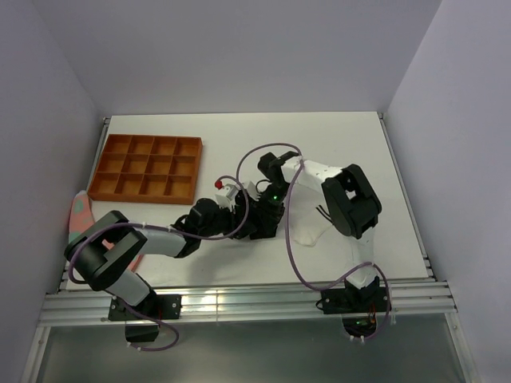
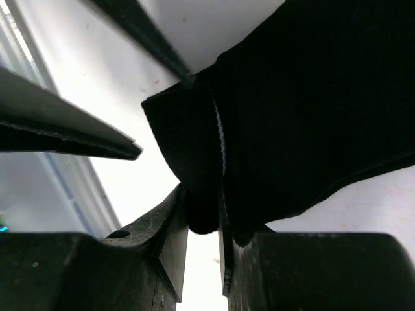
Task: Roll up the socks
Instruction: Roll the sock at the center of the board.
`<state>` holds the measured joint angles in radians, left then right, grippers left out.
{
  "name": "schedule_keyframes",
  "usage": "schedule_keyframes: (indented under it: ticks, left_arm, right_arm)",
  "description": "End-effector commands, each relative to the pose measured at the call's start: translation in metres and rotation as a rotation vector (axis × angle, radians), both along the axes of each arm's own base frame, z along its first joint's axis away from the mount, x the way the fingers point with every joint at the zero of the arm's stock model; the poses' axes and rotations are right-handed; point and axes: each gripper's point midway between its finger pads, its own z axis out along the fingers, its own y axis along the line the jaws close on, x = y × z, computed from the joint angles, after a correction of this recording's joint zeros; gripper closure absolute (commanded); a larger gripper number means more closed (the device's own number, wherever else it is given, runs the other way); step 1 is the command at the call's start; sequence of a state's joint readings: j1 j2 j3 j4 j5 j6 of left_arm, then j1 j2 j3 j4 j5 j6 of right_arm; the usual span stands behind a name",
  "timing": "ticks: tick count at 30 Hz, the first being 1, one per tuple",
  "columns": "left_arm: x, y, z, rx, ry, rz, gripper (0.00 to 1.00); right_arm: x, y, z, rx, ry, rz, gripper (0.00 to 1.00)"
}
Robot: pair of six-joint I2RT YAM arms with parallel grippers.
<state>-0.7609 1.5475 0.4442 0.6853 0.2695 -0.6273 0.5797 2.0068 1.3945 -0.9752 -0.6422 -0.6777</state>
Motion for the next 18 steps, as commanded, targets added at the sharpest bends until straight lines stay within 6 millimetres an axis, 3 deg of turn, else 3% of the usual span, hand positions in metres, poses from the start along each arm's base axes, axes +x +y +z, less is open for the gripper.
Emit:
schedule_keyframes:
  ticks: [1, 5, 10, 18]
  left_arm:
    - [0.019, -0.01, 0.023, -0.015, -0.167, -0.012, 0.54]
    - [0.024, -0.016, 0.023, 0.007, -0.199, -0.042, 0.52]
    - [0.016, -0.027, 0.022, -0.019, -0.203, -0.132, 0.49]
    - [-0.001, -0.028, 0.017, -0.071, -0.165, -0.174, 0.49]
  right_arm:
    - [-0.01, -0.004, 0.012, -0.022, 0.095, -0.004, 0.86]
    - [-0.012, -0.002, 0.014, -0.028, 0.145, -0.001, 0.86]
    - [-0.012, -0.003, 0.015, -0.034, 0.188, 0.005, 0.86]
    - [-0.004, -0.003, 0.008, -0.053, 0.202, -0.027, 0.86]
